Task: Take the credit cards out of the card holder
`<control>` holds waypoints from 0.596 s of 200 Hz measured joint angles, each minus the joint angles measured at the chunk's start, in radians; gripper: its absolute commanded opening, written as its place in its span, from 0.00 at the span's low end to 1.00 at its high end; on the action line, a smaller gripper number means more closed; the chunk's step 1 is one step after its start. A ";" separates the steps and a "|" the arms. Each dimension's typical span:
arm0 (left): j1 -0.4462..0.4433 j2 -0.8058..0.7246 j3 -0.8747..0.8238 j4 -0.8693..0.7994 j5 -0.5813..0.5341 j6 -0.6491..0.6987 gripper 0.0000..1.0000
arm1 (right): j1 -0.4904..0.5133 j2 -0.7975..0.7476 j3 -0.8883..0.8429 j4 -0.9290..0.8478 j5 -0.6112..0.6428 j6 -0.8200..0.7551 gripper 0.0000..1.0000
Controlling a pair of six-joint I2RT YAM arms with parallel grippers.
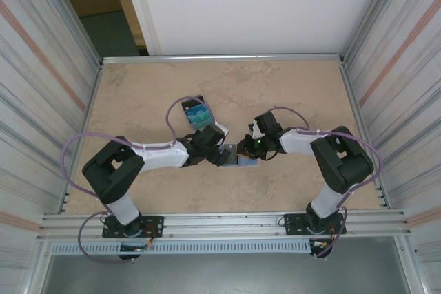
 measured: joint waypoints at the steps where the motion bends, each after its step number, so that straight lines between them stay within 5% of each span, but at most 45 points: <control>1: 0.000 0.000 0.000 0.000 0.000 0.000 0.99 | 0.000 0.000 0.000 0.000 0.000 0.000 0.18; 119: -0.014 0.001 0.000 -0.001 -0.036 0.000 0.99 | -0.053 0.006 -0.104 0.237 -0.142 0.105 0.10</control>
